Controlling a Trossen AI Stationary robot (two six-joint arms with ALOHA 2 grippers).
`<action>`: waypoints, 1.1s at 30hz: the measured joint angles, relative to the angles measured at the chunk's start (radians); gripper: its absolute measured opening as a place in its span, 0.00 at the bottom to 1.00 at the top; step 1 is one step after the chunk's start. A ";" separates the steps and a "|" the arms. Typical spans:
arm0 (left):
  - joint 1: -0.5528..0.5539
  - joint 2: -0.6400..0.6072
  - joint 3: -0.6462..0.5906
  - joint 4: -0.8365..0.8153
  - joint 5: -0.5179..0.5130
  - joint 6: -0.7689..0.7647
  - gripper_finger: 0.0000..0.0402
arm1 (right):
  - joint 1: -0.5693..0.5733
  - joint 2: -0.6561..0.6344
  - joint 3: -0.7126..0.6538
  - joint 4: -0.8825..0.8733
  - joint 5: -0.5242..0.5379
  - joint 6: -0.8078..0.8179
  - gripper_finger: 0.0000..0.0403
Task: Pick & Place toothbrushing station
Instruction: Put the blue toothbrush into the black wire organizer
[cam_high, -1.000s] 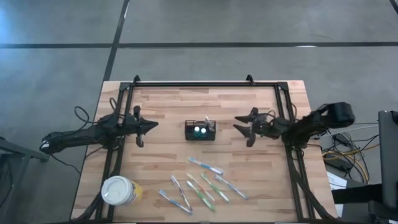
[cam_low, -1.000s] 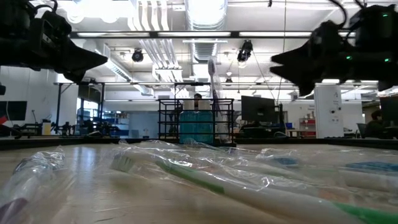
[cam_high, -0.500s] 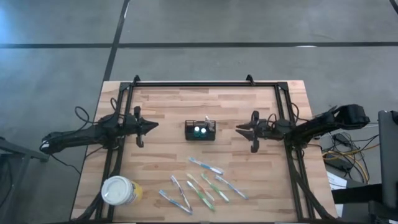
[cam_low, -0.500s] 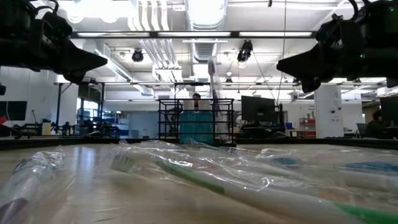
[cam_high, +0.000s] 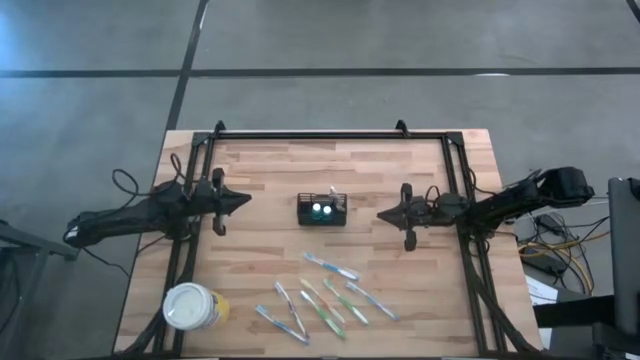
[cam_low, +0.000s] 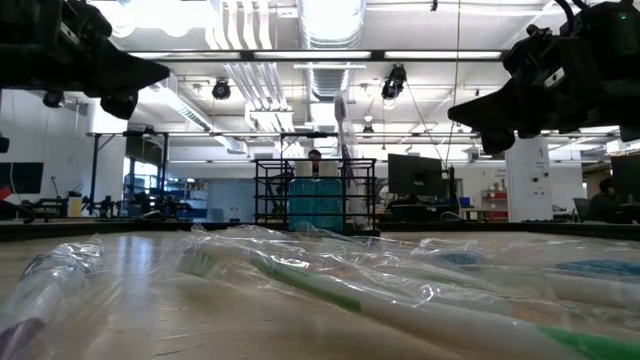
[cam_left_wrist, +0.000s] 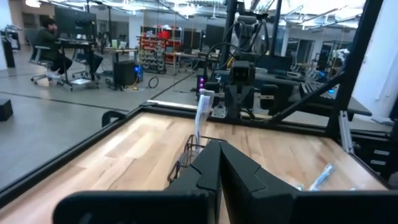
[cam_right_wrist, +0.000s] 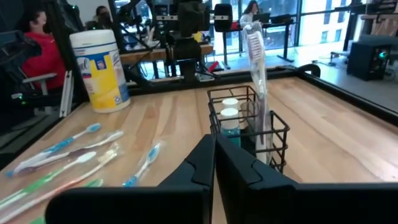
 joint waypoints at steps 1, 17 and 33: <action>0.000 0.007 0.011 -0.007 0.001 0.000 0.03 | 0.000 -0.001 0.001 0.000 0.002 -0.003 0.03; -0.001 0.116 0.124 -0.211 -0.022 0.017 0.03 | 0.039 0.005 0.195 -0.348 -0.002 0.015 0.03; 0.000 0.121 0.121 -0.241 -0.022 0.055 0.03 | 0.352 0.134 0.927 -1.719 0.159 0.332 0.03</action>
